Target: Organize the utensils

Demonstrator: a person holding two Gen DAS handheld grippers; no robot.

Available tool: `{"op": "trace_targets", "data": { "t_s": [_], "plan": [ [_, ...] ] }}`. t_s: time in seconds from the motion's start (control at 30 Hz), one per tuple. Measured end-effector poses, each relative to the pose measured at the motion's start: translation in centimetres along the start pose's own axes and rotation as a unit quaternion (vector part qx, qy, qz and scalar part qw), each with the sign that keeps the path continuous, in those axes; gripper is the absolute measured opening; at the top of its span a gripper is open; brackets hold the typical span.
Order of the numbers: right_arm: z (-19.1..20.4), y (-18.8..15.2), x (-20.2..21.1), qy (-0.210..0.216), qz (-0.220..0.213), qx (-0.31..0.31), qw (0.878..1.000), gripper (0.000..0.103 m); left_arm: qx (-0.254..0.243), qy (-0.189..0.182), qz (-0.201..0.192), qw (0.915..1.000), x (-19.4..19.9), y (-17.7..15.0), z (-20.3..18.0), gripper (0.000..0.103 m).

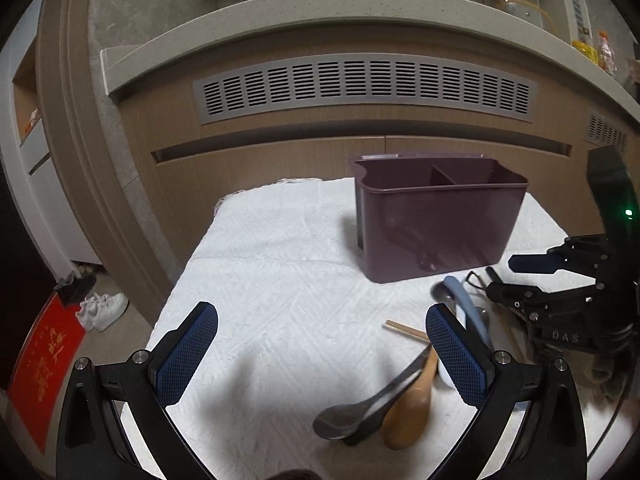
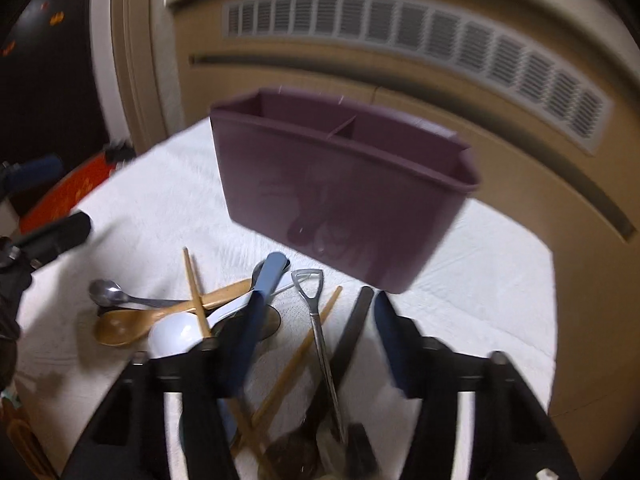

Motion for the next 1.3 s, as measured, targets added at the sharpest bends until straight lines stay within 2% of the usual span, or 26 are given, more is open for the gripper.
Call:
{"op": "trace_targets", "data": {
  "t_s": [0.07, 0.27, 0.47, 0.5, 0.53, 0.7, 0.9, 0.93, 1.0, 1.03, 1.17, 1.3],
  "plan": [
    [0.1, 0.1, -1.4, 0.002, 0.020, 0.004, 1.000, 0.035, 0.009, -0.006, 0.007, 0.9999, -0.5, -0.4, 0.6, 0.103],
    [1.1, 0.1, -3.7, 0.008, 0.052, 0.033, 0.998, 0.031, 0.042, -0.035, 0.029, 0.9981, -2.1, -1.7, 1.4, 0.102],
    [0.6, 0.3, -5.6, 0.024, 0.077, 0.013, 0.997, 0.030, 0.042, -0.065, 0.039, 0.9962, -2.6, -2.4, 0.4, 0.102],
    [0.7, 0.3, -5.6, 0.023, 0.071, 0.018, 0.997, 0.028, 0.037, -0.068, 0.039, 0.9962, -2.5, -2.4, 0.1, 0.102],
    [0.8, 0.3, -5.6, 0.019, 0.069, 0.028, 0.997, 0.022, 0.034, -0.069, 0.039, 0.9963, -2.5, -2.3, -0.2, 0.102],
    [1.1, 0.3, -4.9, 0.023, 0.063, 0.030, 0.997, 0.021, 0.018, -0.085, 0.044, 0.9953, -2.0, -1.8, -1.9, 0.102],
    [-0.5, 0.9, -0.9, 0.021, 0.022, 0.014, 0.999, 0.020, -0.001, -0.126, 0.048, 0.9909, -1.9, 0.5, -6.1, 0.097],
    [-0.9, 1.1, -0.2, 0.021, 0.014, 0.007, 1.000, 0.020, -0.008, -0.132, 0.050, 0.9900, -2.0, 0.9, -7.1, 0.094],
    [-2.0, 1.4, 1.0, 0.022, -0.001, -0.009, 1.000, 0.020, -0.022, -0.131, 0.057, 0.9895, -2.6, 1.5, -8.6, 0.066],
    [-2.5, 1.5, 1.6, 0.026, -0.007, -0.019, 0.999, 0.020, -0.029, -0.130, 0.062, 0.9892, -3.0, 1.8, -9.4, 0.062],
    [-4.7, 1.8, 3.5, 0.034, -0.026, -0.051, 0.998, 0.020, -0.039, -0.124, 0.088, 0.9875, -5.5, 2.4, -11.8, 0.059],
    [-6.0, 2.2, 4.4, 0.041, -0.038, -0.074, 0.996, 0.020, -0.053, -0.086, 0.110, 0.9888, -8.0, 3.0, -12.8, 0.057]
  ]
}}
Point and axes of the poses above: each gripper's, at about its wrist camera, not at the fingertips, and x roughly against the way its jaws point, z to its left, y to its top, the point moved 8 cm from there along -x, roughly the way its jaws point, and after that the axes turned 11 degrees about -x, right-handed, at the moved point
